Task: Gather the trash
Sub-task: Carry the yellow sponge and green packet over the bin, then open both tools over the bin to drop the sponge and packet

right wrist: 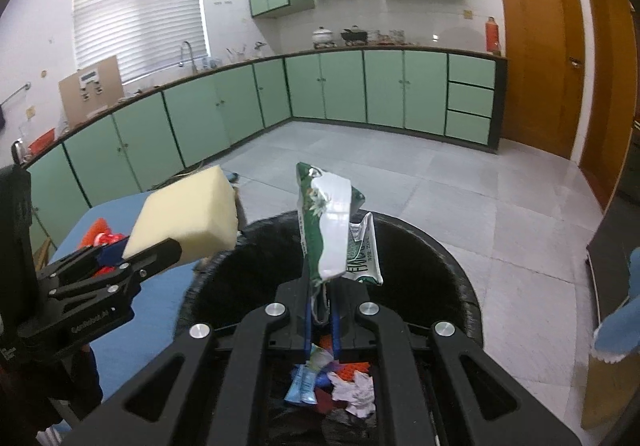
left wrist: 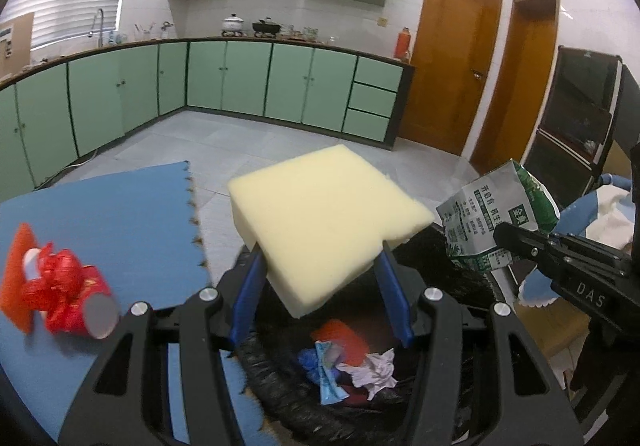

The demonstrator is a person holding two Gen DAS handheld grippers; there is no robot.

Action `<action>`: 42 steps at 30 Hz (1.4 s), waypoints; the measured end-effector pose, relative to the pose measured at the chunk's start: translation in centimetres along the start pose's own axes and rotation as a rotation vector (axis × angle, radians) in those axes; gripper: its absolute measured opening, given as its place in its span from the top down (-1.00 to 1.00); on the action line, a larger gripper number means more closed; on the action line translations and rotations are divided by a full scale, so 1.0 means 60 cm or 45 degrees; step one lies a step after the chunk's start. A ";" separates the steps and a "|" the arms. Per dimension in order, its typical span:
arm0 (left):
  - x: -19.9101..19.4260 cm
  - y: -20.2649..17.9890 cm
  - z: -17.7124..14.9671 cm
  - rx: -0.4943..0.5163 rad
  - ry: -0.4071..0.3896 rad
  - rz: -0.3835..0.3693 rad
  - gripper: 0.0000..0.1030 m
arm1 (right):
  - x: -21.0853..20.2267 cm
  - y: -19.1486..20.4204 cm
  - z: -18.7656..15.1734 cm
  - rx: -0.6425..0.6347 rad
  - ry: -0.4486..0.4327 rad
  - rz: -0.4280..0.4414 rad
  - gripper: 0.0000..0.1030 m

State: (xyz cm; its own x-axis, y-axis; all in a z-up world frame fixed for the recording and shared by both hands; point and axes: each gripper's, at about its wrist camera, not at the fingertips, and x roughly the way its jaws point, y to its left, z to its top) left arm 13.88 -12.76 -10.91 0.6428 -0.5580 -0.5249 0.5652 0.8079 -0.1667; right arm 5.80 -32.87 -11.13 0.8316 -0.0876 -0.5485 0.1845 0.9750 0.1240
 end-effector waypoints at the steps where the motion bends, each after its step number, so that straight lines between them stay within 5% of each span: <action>1: 0.008 -0.005 -0.001 0.007 0.006 -0.005 -0.02 | 0.002 -0.005 -0.002 0.004 0.003 -0.003 0.87; 20: 0.125 -0.023 -0.004 0.043 0.173 -0.085 -0.11 | 0.080 -0.079 -0.041 0.074 0.140 -0.075 0.80; 23: 0.131 -0.016 -0.008 0.018 0.202 -0.112 -0.22 | 0.085 -0.082 -0.039 0.067 0.151 -0.096 0.40; 25: 0.132 -0.008 -0.007 -0.001 0.204 -0.122 -0.46 | 0.085 -0.083 -0.038 0.066 0.147 -0.115 0.12; 32: 0.111 0.022 -0.004 -0.001 0.169 -0.059 -0.59 | 0.070 -0.085 -0.041 0.090 0.097 -0.202 -0.82; 42: 0.025 0.095 0.016 -0.034 0.056 0.087 -0.80 | 0.047 -0.034 -0.018 0.089 0.019 -0.147 -0.88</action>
State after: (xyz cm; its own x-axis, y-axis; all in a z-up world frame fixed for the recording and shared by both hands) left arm 18.60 -9.18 -11.85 0.6558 -0.4932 -0.5715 0.5067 0.8488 -0.1511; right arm 7.23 -34.89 -13.82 0.7950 -0.1946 -0.5745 0.3149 0.9419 0.1167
